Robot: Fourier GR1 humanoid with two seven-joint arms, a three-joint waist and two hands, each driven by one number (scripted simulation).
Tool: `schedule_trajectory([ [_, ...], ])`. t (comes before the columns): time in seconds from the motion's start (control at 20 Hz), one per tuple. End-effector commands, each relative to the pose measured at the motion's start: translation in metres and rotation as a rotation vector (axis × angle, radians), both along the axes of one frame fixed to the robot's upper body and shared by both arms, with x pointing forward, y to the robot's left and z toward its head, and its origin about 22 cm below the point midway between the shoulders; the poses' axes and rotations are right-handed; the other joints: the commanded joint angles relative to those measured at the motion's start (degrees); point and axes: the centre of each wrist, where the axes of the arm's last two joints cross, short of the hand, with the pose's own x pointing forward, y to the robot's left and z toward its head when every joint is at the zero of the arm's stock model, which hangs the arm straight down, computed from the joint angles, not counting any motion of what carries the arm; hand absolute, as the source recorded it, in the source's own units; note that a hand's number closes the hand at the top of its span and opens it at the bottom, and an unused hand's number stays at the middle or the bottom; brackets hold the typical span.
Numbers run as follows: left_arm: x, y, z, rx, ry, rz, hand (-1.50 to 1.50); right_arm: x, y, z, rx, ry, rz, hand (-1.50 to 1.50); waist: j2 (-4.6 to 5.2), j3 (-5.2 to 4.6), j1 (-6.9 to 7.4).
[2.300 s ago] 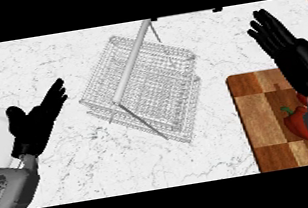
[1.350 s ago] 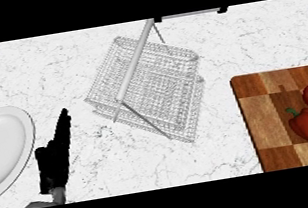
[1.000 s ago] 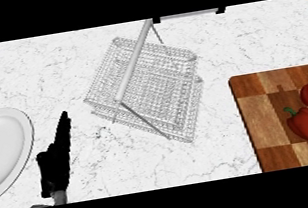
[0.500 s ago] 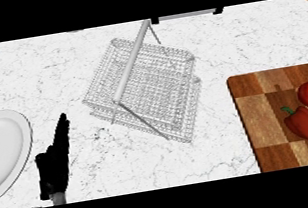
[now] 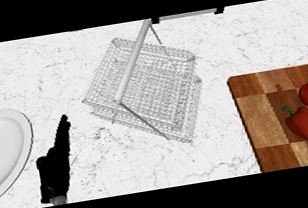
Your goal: Pick the tomato from the cutting board and place it in the tiered basket
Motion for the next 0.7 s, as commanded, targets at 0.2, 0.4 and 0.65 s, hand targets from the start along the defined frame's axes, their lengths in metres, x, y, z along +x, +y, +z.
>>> schedule_trajectory([
  [0.2,-0.009,0.001,-0.019,-0.012,0.075,0.012,0.00,0.006,0.033,-0.032,-0.201,0.110,-0.036,-1.50,0.40,-0.24,0.28],
  [0.4,-0.008,-0.003,-0.016,0.005,0.094,0.024,0.00,-0.001,0.021,-0.021,-0.171,0.146,-0.023,-1.50,0.29,-0.21,-0.10],
  [0.65,-0.014,-0.012,-0.004,-0.026,0.067,0.004,0.00,0.011,0.033,-0.039,-0.150,0.185,-0.014,-1.50,0.31,-0.20,0.24],
])
